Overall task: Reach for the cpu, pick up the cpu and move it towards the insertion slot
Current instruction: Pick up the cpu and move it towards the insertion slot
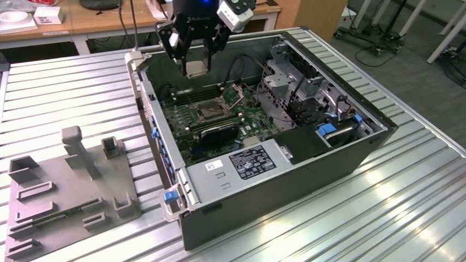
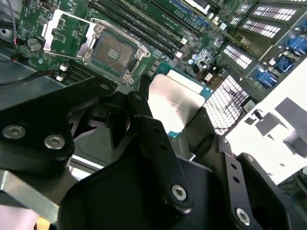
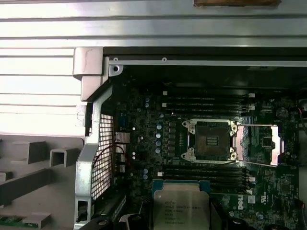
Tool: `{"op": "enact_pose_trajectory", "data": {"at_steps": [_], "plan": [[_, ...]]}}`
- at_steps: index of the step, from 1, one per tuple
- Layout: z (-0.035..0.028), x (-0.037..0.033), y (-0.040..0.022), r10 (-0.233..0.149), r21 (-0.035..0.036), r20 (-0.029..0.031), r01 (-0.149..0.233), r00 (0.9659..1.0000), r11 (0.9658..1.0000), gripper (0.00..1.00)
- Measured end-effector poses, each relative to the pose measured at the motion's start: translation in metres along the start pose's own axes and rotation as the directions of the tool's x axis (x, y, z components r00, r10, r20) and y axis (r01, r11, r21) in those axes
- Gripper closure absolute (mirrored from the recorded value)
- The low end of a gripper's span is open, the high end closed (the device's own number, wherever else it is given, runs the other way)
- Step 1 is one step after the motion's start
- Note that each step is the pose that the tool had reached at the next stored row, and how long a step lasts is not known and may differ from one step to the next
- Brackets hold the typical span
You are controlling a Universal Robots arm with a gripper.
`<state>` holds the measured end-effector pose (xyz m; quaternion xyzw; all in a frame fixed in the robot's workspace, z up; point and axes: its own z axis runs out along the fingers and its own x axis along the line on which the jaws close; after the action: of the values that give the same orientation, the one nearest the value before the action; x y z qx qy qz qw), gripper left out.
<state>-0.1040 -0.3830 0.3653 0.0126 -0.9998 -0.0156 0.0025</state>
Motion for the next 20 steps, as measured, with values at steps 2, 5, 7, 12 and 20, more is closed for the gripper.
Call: {"op": "enact_pose_trajectory", "data": {"at_steps": [2,5,7,12,20], "plan": [[0.001,-0.0008,0.0061,0.0,0.0,0.0,0.0,1.0,1.0,0.46],[0.0021,-0.003,0.0137,0.0,0.0001,-0.0001,0.0,1.0,1.0,0.46],[0.0028,-0.0051,0.0168,0.0,-0.0001,0.0001,0.0,1.0,1.0,0.46],[0.0039,-0.014,0.0237,0.003,0.0,0.0,-0.003,1.0,1.0,0.46],[0.0068,-0.022,0.0283,0.032,-0.0002,0.001,-0.032,0.9995,0.9995,0.46]]}}
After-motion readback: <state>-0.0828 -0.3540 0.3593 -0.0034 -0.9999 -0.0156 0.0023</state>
